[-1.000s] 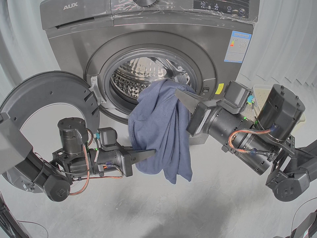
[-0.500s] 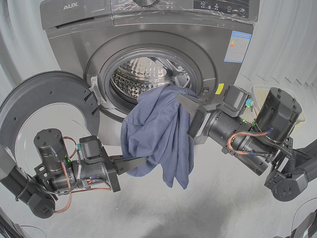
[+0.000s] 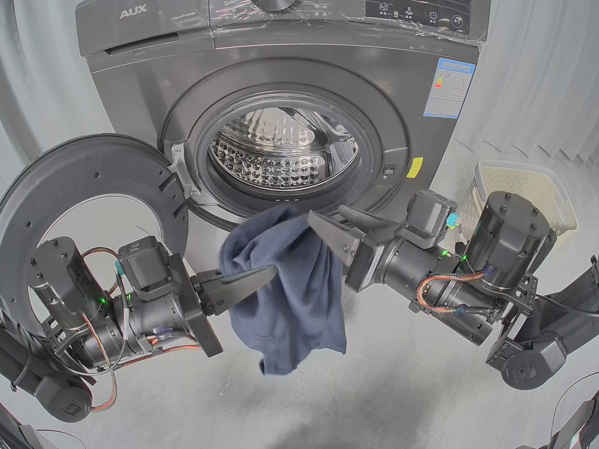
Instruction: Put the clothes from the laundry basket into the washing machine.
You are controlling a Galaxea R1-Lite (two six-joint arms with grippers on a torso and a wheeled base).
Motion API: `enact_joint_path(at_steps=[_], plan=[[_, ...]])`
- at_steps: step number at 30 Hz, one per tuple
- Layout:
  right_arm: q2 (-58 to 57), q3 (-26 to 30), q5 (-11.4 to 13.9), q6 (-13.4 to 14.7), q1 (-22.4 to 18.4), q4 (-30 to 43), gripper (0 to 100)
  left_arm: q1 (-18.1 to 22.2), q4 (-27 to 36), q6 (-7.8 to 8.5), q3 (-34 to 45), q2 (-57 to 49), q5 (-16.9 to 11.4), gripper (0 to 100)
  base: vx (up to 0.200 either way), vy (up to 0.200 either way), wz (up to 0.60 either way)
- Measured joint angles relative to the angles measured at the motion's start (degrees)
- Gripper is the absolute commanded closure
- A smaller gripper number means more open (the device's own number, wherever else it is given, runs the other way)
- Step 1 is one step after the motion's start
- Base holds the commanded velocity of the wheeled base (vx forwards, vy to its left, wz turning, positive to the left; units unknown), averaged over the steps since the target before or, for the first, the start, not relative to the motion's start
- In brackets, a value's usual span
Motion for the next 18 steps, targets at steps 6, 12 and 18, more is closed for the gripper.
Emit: enact_joint_path(at_steps=[6,12,18], plan=[[0.65,4.63,0.21,-0.55,-0.69,0.65,0,-0.23,0.07,-0.20,-4.52,0.30,6.02,100,0.000,0.000,0.00],[1.61,6.97,0.35,-2.19,-1.44,0.99,0,-0.11,-0.04,-0.13,-8.89,1.87,12.59,100,0.000,0.000,0.00],[3.25,7.39,0.56,-2.85,-1.74,0.73,0,0.16,-0.04,-0.02,-12.39,4.02,16.51,100,0.000,0.000,0.00]])
